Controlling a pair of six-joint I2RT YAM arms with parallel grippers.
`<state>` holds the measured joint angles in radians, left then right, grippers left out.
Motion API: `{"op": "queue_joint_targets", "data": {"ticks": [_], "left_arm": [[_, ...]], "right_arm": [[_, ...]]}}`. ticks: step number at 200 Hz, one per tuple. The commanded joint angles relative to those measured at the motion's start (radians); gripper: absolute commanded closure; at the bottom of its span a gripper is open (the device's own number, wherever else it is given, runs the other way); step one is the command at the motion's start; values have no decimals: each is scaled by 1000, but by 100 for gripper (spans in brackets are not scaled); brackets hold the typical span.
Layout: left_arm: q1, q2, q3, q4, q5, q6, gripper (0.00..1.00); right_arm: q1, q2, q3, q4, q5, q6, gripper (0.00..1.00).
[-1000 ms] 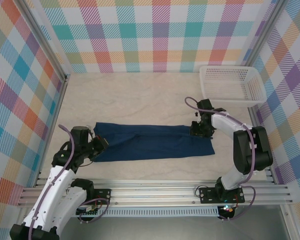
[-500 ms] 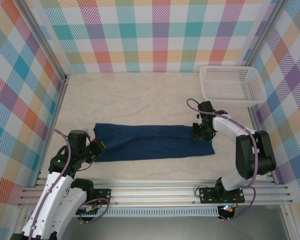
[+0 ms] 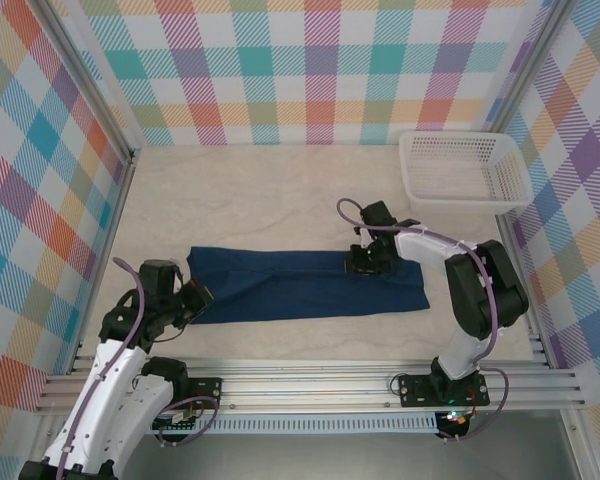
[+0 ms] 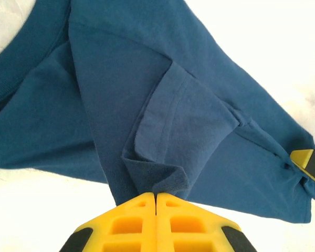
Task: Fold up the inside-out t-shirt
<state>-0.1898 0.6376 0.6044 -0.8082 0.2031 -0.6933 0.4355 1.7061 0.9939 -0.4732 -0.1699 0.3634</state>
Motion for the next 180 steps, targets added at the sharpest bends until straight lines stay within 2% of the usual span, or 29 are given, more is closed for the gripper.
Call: {"op": "queue_joint_targets", "data": {"ticks": [1,38,67,85,102,125,149,180], "left_arm": [[-12,46,-3,-15,43,-12,99],[-13,97,-28,37,1,-1,100],[-13,155,-91,169,-1,-15,98],[-13,221,-107,226,11,-7,90],[-13,262,-99,229,16,18,74],[-13,235,-45,189,-76,67,57],[-13,230,-39,289,-69,98,40],[-25,441,-20,457,-17,141,37]], "right_arm": [[2,-45,-41,-49,-39,18,72],[48,-153,-58,10,-51,-37,66],[112,-102,18,77,-131,-49,64],[149,-47,82,71,-138,-63,63],[165,-21,120,69,-138,-67,63],[168,-16,127,76,-137,-60,62],[169,-18,121,71,-114,-64,62],[169,-8,123,68,-107,-63,62]]}}
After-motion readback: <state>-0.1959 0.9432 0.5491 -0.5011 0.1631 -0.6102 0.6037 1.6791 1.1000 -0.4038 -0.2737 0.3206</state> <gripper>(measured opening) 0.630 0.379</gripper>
